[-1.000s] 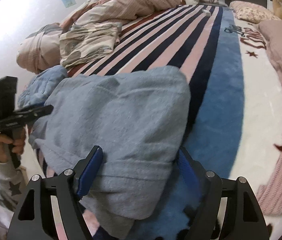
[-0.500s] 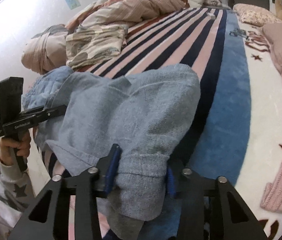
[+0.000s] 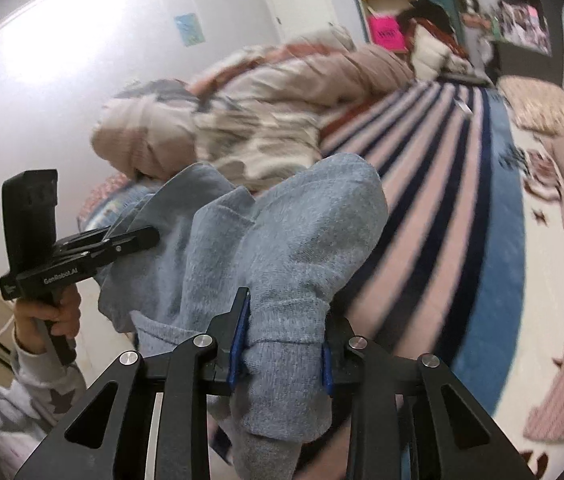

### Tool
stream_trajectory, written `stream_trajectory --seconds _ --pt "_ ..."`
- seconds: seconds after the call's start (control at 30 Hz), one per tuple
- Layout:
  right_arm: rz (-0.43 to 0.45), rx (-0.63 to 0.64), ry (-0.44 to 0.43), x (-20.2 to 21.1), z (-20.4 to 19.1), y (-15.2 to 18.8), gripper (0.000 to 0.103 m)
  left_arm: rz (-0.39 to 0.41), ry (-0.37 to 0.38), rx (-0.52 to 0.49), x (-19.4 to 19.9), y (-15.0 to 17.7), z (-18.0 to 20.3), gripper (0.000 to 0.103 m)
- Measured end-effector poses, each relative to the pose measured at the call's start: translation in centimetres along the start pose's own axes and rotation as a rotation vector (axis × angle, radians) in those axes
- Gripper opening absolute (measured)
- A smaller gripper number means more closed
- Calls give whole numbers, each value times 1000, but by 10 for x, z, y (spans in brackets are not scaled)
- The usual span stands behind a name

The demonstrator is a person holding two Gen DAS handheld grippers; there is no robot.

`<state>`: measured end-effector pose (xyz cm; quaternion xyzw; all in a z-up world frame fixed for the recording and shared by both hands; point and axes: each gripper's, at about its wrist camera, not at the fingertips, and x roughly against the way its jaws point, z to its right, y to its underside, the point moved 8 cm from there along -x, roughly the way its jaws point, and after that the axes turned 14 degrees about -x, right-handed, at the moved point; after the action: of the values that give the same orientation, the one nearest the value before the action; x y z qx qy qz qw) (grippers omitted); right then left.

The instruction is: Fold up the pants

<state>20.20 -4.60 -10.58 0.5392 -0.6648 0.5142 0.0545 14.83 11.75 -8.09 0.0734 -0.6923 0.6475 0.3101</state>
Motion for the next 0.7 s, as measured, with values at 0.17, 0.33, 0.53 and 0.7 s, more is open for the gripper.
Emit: stream_trajectory --seconds 0.17,0.33,0.53,0.7 --pt "8 28 -90 -23 -58 -26 23 57 -92 2 48 -14 -53 21" --pt "-32 100 -162 -71 -123 -44 23 48 -223 12 81 -7 -119 21" --pt "-92 149 -230 -133 -186 -47 23 4 -369 57 98 16 -196 21" --pt "-147 124 -264 -183 -207 -37 23 -77 -462 112 88 50 -253 21"
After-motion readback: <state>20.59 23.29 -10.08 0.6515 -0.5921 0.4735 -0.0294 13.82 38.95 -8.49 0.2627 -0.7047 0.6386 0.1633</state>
